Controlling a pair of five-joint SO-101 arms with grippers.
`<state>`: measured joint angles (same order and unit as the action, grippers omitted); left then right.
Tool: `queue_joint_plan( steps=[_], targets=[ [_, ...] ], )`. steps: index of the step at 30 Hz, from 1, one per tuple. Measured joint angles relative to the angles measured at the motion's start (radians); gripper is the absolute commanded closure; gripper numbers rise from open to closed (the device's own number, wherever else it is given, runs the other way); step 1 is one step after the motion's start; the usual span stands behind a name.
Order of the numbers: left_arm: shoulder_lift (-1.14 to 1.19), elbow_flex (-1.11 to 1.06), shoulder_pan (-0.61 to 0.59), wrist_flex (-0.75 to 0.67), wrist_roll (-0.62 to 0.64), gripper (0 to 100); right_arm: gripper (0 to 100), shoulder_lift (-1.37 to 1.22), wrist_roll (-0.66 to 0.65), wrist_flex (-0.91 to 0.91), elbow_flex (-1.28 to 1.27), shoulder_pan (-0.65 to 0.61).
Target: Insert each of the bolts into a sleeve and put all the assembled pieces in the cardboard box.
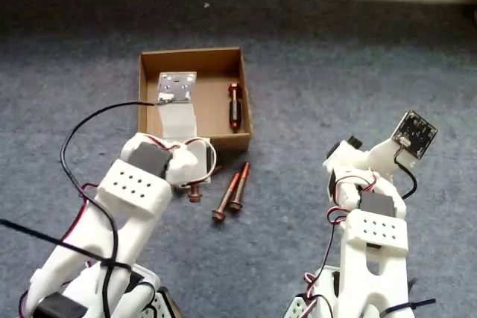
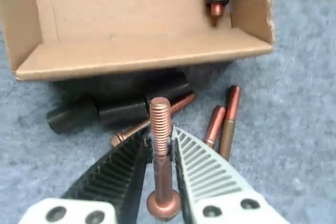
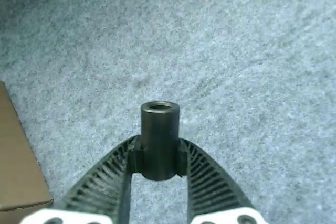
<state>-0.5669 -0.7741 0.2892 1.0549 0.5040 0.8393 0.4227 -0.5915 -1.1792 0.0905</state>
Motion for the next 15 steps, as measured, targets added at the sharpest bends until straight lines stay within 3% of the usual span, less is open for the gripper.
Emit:
queue_joint_plan(
  steps=[4, 11, 15],
  targets=[
    [-0.143, -0.114, -0.043, -0.115, 0.068, 99, 99.3, 0.0, 0.0, 0.0, 0.0, 0.0],
    [-0.463, -0.442, -0.109, -0.364, 0.505, 99, 99.3, 0.0, 0.0, 0.0, 0.0, 0.0],
    [-0.695, -0.577, -0.153, -0.427, 0.532, 91, 99.3, 0.0, 0.0, 0.0, 0.0, 0.0]
  ],
)
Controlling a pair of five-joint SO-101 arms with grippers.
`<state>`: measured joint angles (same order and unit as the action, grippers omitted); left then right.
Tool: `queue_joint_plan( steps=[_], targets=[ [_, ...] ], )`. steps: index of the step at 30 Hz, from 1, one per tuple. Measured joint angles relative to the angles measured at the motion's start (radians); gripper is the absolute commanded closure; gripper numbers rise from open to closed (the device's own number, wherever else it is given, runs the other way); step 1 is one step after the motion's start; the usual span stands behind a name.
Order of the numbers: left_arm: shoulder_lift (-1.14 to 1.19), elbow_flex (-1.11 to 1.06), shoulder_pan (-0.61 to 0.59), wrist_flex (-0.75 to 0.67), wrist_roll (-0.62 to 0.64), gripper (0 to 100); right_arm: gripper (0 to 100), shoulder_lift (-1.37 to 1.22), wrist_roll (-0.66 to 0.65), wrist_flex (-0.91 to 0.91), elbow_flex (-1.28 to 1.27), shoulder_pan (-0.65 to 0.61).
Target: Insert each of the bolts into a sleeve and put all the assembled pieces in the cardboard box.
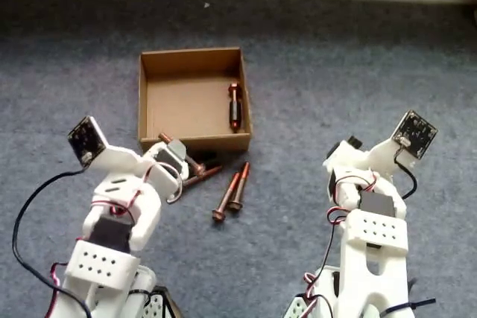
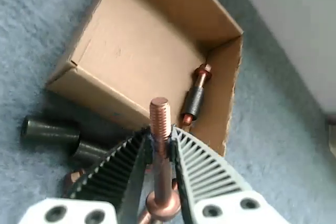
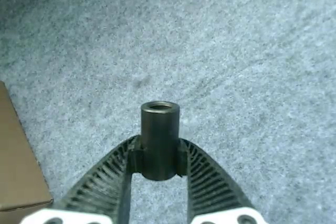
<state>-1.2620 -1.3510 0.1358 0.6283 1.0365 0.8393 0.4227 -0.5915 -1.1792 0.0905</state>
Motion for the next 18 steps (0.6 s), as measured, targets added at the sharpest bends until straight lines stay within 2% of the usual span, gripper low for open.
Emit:
queue_joint_plan(
  steps=[3, 5, 11, 18],
  targets=[
    [-0.17, -0.064, -0.041, -0.006, 0.0, 74, 99.3, 0.0, 0.0, 0.0, 0.0, 0.0],
    [-0.272, -0.092, -0.048, 0.008, 0.002, 67, 99.3, 0.0, 0.0, 0.0, 0.0, 0.0],
    [-0.466, -0.1, 0.0, 0.149, -0.021, 66, 99.3, 0.0, 0.0, 0.0, 0.0, 0.0],
    [-0.512, -0.103, -0.002, 0.161, -0.035, 67, 99.3, 0.0, 0.0, 0.0, 0.0, 0.0]
  ],
)
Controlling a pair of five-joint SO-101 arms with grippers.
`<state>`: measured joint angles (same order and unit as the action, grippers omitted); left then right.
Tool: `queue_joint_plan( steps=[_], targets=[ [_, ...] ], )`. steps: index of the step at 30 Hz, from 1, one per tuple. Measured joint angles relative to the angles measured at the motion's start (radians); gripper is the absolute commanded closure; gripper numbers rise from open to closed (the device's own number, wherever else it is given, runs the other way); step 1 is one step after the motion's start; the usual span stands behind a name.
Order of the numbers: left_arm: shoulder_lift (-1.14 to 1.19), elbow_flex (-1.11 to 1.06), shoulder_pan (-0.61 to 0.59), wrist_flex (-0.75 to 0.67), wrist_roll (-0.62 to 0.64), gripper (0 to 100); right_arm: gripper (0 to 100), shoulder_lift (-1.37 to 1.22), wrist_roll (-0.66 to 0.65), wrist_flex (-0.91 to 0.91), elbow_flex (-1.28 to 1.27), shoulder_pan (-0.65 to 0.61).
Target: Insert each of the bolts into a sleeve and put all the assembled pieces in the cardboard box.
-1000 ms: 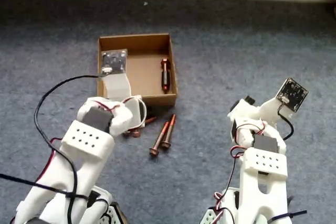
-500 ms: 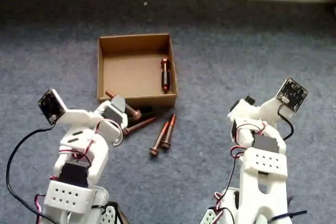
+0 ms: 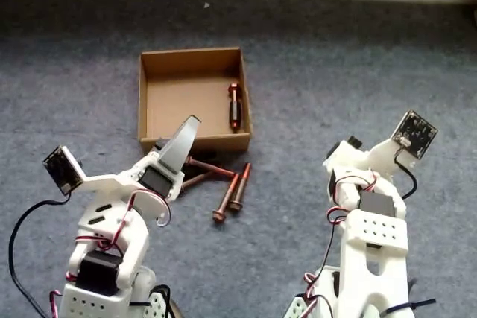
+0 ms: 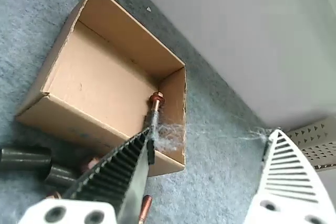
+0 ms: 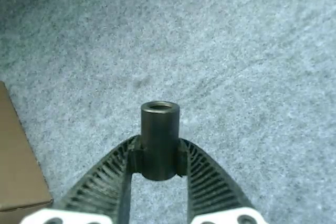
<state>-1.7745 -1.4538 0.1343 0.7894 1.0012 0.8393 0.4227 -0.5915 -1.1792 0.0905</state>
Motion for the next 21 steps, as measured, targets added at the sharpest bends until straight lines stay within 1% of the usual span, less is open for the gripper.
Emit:
queue_joint_plan(
  steps=[6, 12, 15, 18, 21],
  targets=[
    [-0.002, 0.0, 0.0, 0.0, -0.083, 80, 99.3, 0.0, 0.0, 0.0, 0.0, 0.0],
    [-0.002, 0.0, 0.003, 0.0, -0.112, 81, 99.3, 0.0, 0.0, 0.0, 0.0, 0.0],
    [-0.002, 0.0, 0.021, 0.014, -0.14, 81, 99.3, 0.0, 0.0, 0.0, 0.0, 0.0],
    [-0.002, 0.0, 0.057, 0.052, -0.146, 81, 99.3, 0.0, 0.0, 0.0, 0.0, 0.0],
    [0.028, 0.018, 0.068, 0.055, -0.146, 81, 99.3, 0.0, 0.0, 0.0, 0.0, 0.0]
  ],
)
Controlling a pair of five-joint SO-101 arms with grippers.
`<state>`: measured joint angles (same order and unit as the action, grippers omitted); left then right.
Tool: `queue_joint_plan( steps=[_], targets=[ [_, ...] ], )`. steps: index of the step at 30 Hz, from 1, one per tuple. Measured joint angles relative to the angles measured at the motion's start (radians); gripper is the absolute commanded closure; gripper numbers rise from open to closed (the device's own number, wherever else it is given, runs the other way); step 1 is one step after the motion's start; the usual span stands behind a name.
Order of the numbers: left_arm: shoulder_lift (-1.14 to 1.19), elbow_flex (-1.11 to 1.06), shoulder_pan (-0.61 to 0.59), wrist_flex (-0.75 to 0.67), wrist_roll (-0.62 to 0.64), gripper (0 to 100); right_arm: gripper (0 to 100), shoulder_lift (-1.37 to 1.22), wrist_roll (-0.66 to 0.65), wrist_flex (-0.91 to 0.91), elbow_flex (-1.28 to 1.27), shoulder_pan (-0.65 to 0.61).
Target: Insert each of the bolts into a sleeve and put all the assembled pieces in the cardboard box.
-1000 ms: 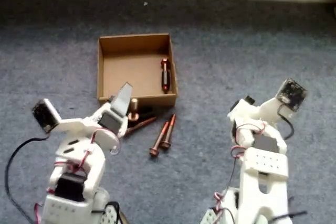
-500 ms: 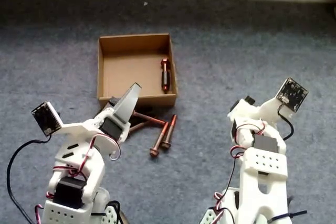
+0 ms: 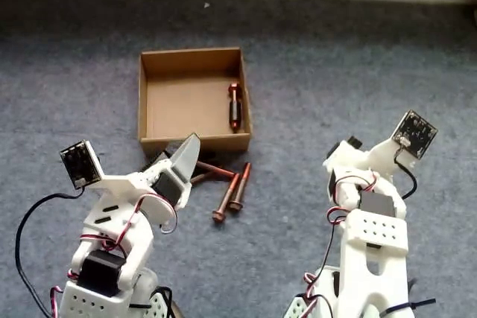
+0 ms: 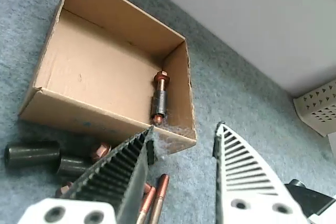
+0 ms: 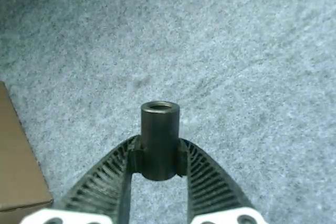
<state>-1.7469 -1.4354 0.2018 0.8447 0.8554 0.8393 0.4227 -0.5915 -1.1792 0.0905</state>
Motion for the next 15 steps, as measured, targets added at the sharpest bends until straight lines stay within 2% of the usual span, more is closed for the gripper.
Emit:
queue_joint_plan(
  steps=[3, 7, 11, 15],
  targets=[
    [0.127, 0.071, 0.002, 0.005, -0.003, 81, 99.3, 0.0, 0.0, 0.0, 0.0, 0.0],
    [0.417, 0.244, 0.002, 0.043, -0.003, 81, 99.3, 0.0, 0.0, 0.0, 0.0, 0.0],
    [0.752, 0.437, 0.002, 0.103, 0.069, 81, 99.3, 0.0, 0.0, 0.0, 0.0, 0.0],
    [1.033, 0.54, 0.043, 0.11, 0.137, 79, 99.3, 0.0, 0.0, 0.0, 0.0, 0.0]
  ],
)
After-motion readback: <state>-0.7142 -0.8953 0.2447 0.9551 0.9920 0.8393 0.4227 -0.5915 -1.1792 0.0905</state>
